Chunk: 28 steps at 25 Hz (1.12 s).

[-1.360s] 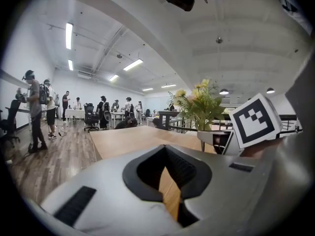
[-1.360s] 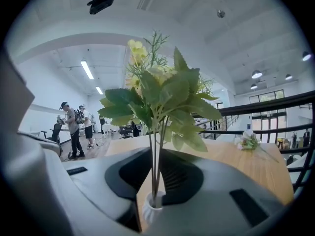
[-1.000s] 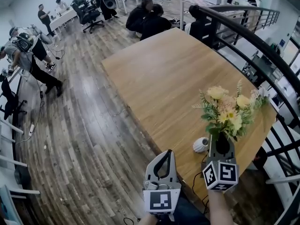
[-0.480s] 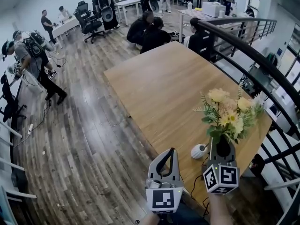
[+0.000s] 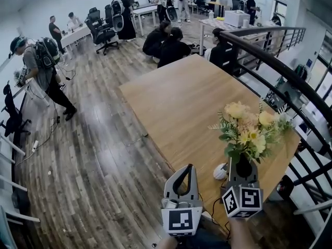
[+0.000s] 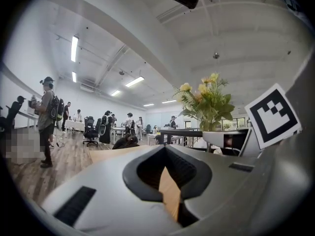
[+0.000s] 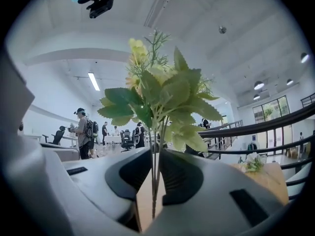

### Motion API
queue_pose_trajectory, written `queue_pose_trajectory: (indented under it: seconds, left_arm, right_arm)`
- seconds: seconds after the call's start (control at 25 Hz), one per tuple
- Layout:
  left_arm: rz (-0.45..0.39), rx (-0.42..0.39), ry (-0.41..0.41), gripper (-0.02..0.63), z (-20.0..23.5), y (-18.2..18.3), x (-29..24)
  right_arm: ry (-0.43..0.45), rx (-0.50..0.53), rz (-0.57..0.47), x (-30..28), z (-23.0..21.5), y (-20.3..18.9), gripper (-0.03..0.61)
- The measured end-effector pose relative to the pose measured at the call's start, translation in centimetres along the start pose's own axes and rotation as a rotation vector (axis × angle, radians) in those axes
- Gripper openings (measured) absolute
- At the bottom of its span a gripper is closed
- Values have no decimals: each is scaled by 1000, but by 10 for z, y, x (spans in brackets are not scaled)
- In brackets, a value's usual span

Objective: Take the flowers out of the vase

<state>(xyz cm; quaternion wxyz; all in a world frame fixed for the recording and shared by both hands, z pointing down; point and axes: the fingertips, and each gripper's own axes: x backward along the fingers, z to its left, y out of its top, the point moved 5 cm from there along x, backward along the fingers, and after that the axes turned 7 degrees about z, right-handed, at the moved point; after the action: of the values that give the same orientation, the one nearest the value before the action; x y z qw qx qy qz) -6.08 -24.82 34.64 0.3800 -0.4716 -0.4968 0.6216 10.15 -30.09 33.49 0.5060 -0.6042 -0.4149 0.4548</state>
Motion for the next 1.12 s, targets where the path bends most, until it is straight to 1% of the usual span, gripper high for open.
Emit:
queue_pose_trajectory:
  seconds: [0.08, 0.2, 0.24, 0.36, 0.6, 0.8, 0.96, 1.12]
  left_arm:
    - [-5, -4, 1, 14, 2, -2, 5]
    - [-40, -23, 14, 14, 8, -3, 8]
    - [-34, -21, 21, 14, 10, -4, 9]
    - [18, 1, 38, 14, 17, -9, 11]
    - [43, 5, 61, 14, 29, -22, 19]
    - [62, -1, 62, 14, 33, -33, 15]
    - [82, -3, 57, 14, 31, -39, 12]
    - [80, -17, 49, 14, 25, -45, 7]
  right_arm:
    - [13, 0, 10, 3, 8, -6, 74]
    - [41, 0, 34, 3, 22, -13, 74]
    - [52, 0, 43, 1, 26, -16, 74]
    - [75, -3, 66, -2, 37, -24, 74]
    - [101, -8, 108, 0, 52, -46, 74]
    - [109, -19, 148, -3, 53, -66, 72]
    - [104, -32, 160, -1, 50, -73, 72]
    - [101, -40, 175, 1, 45, -79, 72]
